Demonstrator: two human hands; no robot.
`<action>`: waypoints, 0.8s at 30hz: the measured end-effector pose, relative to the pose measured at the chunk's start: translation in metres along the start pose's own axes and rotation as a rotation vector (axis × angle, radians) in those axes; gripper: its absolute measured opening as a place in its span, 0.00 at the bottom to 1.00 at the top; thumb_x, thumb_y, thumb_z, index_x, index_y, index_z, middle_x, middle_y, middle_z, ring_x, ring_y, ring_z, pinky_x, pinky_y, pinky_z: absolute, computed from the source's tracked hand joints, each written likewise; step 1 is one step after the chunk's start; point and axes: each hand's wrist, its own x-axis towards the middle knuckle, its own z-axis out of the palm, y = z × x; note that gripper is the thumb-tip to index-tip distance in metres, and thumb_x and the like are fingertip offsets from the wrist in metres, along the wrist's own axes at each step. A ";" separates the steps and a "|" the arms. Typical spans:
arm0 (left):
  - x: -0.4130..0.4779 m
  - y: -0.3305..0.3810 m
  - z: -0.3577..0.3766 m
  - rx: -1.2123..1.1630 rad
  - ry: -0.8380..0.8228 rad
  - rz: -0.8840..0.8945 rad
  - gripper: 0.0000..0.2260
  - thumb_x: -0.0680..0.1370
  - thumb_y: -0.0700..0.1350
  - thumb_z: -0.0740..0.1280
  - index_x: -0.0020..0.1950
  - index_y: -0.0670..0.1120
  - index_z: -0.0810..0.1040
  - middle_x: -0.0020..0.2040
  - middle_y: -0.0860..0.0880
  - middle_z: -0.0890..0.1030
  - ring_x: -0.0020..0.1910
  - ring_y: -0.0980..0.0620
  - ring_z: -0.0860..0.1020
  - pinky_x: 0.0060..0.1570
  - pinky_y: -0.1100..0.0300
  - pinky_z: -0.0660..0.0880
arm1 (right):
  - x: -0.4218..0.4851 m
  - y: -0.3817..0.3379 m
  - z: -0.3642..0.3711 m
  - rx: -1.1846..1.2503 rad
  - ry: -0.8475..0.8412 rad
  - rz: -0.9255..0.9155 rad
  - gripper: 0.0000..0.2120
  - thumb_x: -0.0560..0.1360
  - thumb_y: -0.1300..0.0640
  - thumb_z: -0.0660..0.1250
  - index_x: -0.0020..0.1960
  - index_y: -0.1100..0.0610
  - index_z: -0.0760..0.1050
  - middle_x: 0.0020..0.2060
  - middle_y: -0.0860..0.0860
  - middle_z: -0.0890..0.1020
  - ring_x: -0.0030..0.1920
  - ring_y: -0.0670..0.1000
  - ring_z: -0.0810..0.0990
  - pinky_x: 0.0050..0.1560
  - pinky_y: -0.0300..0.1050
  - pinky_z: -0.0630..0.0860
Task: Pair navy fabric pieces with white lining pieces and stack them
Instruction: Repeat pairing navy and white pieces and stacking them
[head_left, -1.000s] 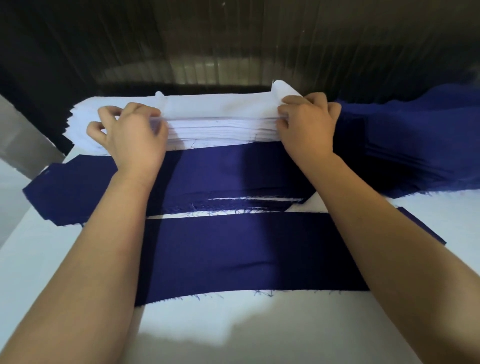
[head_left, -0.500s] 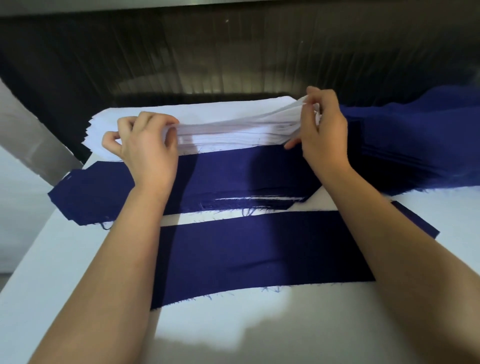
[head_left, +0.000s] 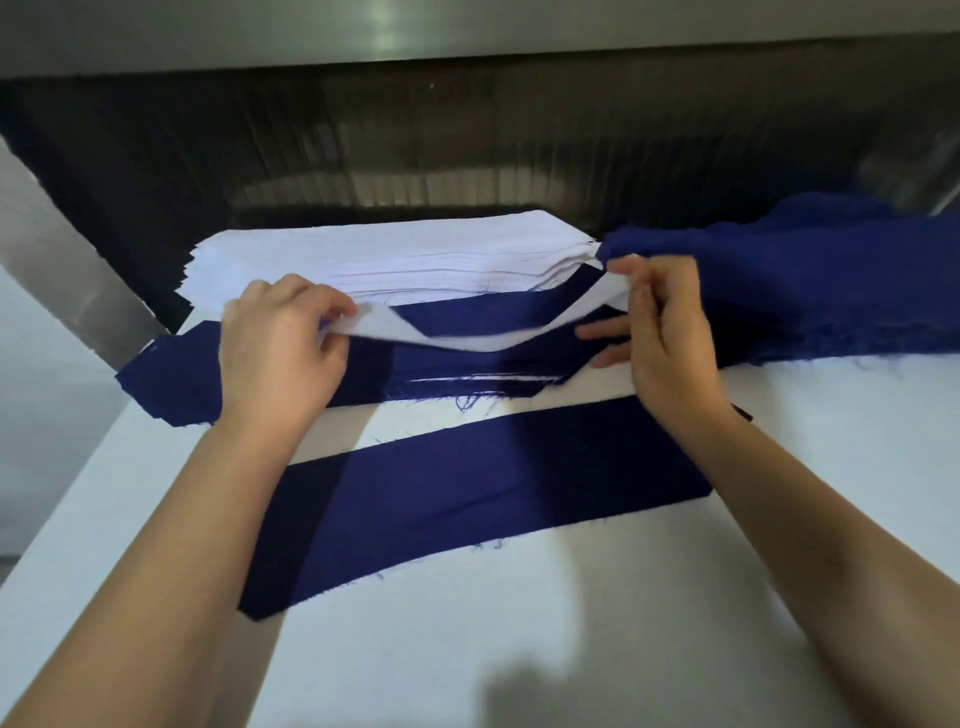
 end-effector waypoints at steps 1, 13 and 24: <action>-0.009 0.002 -0.004 -0.031 -0.037 -0.029 0.11 0.72 0.33 0.67 0.51 0.42 0.82 0.49 0.43 0.80 0.50 0.38 0.75 0.48 0.49 0.69 | -0.009 0.002 -0.002 -0.024 -0.048 0.032 0.21 0.81 0.63 0.50 0.48 0.36 0.65 0.56 0.43 0.72 0.41 0.48 0.83 0.33 0.40 0.79; -0.086 0.028 0.000 0.033 -0.160 -0.267 0.09 0.78 0.39 0.64 0.57 0.44 0.78 0.60 0.46 0.72 0.33 0.43 0.71 0.32 0.54 0.65 | -0.053 0.009 -0.026 -0.533 -0.214 0.065 0.14 0.74 0.72 0.58 0.53 0.60 0.77 0.46 0.47 0.76 0.41 0.44 0.72 0.44 0.26 0.63; -0.087 0.020 0.004 -0.067 -0.029 -0.221 0.12 0.75 0.35 0.67 0.57 0.44 0.81 0.65 0.40 0.69 0.32 0.39 0.73 0.33 0.49 0.71 | -0.061 0.010 -0.041 -0.411 -0.072 0.087 0.11 0.74 0.72 0.61 0.48 0.61 0.79 0.50 0.48 0.77 0.50 0.53 0.79 0.54 0.46 0.75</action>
